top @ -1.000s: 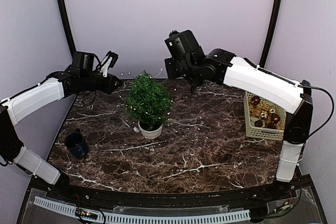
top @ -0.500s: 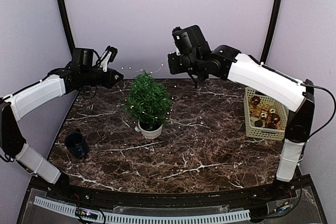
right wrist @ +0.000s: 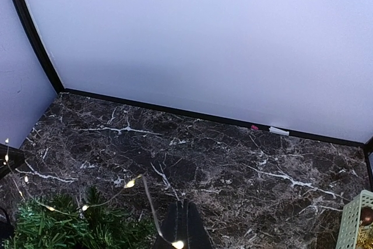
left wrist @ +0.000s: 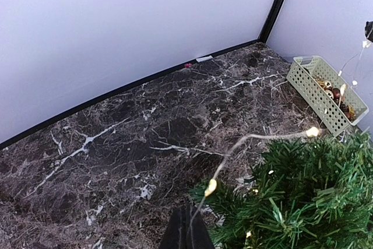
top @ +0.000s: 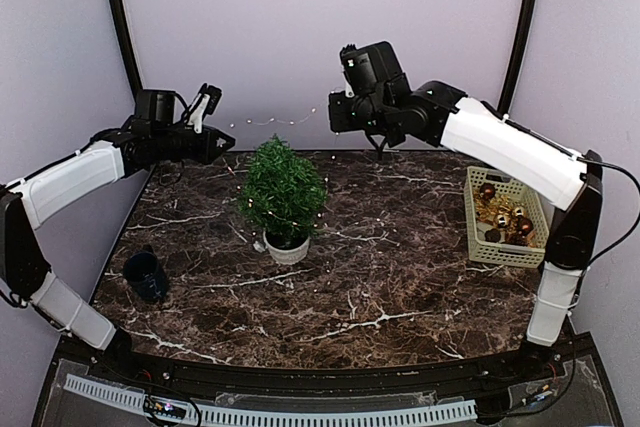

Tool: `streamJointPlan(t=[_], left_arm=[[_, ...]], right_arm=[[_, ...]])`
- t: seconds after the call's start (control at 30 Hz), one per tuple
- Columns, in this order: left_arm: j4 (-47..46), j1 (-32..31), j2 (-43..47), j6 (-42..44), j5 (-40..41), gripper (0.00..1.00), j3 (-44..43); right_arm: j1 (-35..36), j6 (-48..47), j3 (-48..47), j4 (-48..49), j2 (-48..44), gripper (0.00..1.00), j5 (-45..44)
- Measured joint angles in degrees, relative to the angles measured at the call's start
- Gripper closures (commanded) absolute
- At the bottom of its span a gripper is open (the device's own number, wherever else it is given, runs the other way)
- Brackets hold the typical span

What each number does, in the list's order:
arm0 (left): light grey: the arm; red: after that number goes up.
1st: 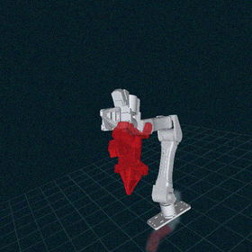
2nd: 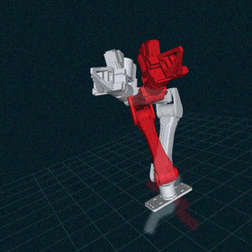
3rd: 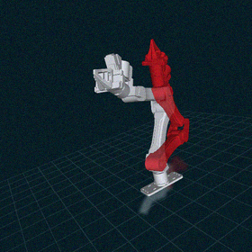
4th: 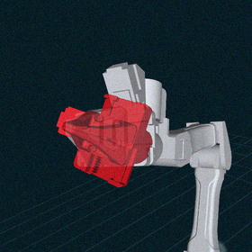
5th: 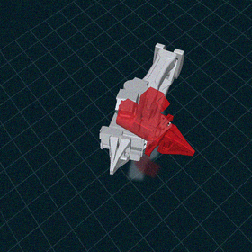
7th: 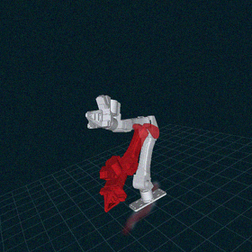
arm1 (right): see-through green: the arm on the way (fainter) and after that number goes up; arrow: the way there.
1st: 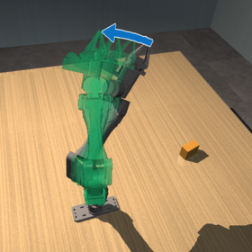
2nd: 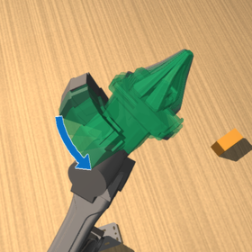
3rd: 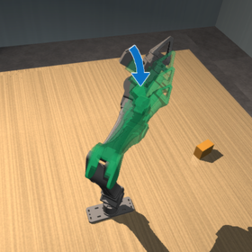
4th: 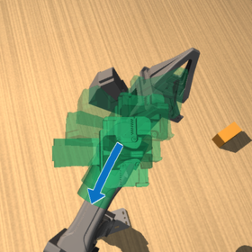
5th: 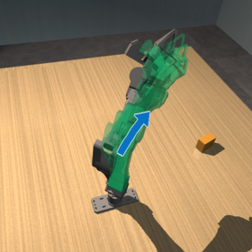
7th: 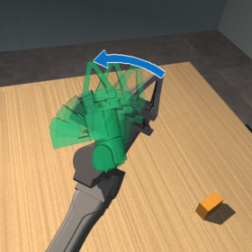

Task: Decorate the small christmas tree

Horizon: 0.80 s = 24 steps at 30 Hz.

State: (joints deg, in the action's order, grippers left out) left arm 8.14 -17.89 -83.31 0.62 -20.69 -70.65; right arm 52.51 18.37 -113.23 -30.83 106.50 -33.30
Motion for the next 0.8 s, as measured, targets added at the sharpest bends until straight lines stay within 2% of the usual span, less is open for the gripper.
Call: streamJointPlan(t=[0.23, 0.8], left_arm=[[-0.44, 1.05, -2.82, -1.40, -1.46, 1.00, -1.66], [-0.42, 1.25, -9.88, -0.79, -7.13, 1.00, -1.68]], right_arm=[[-1.42, 1.86, 0.70, -0.13, 0.00, 1.00, 0.79], [-2.75, 4.92, 10.67, -3.17, 0.59, 1.00, 2.75]])
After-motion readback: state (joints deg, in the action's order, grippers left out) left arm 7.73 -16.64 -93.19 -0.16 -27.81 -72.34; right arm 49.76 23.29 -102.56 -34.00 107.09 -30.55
